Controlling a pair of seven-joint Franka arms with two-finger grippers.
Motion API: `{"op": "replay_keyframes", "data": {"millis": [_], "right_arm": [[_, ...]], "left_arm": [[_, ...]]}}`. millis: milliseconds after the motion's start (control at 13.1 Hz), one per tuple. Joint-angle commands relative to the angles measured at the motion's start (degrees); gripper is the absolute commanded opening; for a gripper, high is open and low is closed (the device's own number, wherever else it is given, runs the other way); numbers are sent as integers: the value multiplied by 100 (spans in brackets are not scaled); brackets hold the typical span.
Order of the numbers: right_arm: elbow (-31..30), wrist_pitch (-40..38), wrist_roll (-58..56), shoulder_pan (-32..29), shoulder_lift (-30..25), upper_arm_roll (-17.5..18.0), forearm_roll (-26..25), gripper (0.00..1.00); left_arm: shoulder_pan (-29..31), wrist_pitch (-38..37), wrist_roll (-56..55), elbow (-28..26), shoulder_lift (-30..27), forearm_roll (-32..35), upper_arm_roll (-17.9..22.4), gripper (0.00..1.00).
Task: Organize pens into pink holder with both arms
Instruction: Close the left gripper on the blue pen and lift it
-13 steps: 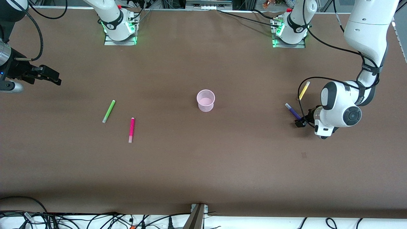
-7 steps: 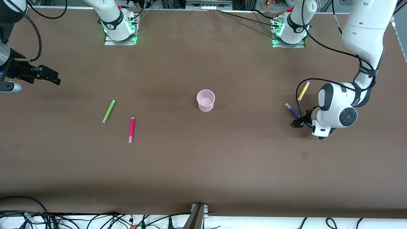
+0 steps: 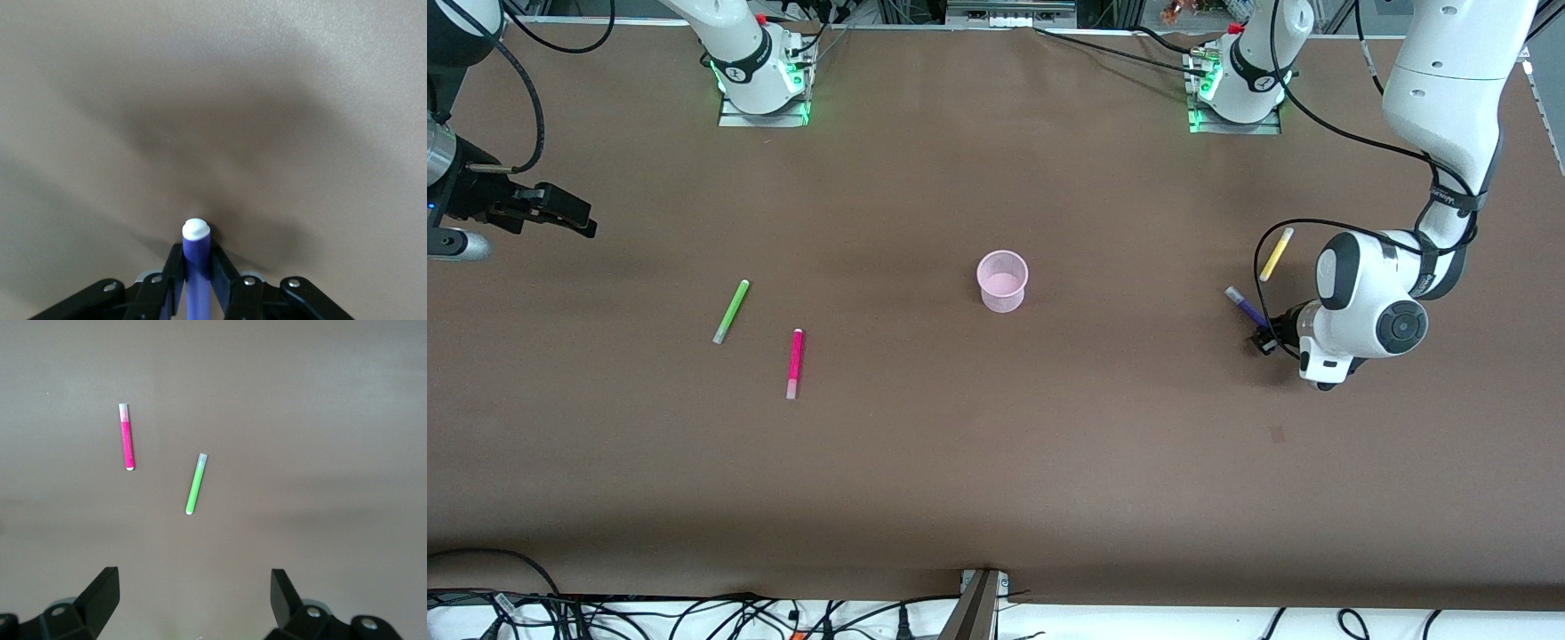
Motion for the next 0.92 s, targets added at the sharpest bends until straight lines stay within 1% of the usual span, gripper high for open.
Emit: {"op": "replay_keyframes", "data": {"millis": [0,229,306,382,458,535,688,764,840], "right_arm": [[-31,-59,-71,-30,-24,-47,104,100],[-31,-60,-71,-30,-15,-82,104,100],[-31,-60,-71,-30,-15,-82,104,100],[-31,-60,-71,-30,-15,-82,104,100],[-31,-60,-71,-30,-15,-82,104,100],[-31,-60,-71,-30,-15,-82,104,100],[-31,-60,-71,-30,-15,-82,104,100],[-31,-60,-71,-30,-15,-82,104,100],[-31,-60,-71,-30,-15,-82,104,100]], "left_arm": [[-36,-317,65,177,-87,-58,-10,0],[-27,-1580,-57,897,-605,-92,-230,0],[-36,-1994,-171,1143,-728,-101,-343,0],[-28,-2311,-451,1293,-860,-101,-545,0],[-27,-2401,-845,1347,-983,-101,-782,0],[-27,-2402,-1328,1356,-1054,-67,-1106,0],[-88,-2385,-2259,1548,-1055,4,-1739,0],[-211,-2367,-2812,1698,-1046,65,-1907,0],[-421,-2341,-3296,1847,-1020,74,-1944,0]]}}
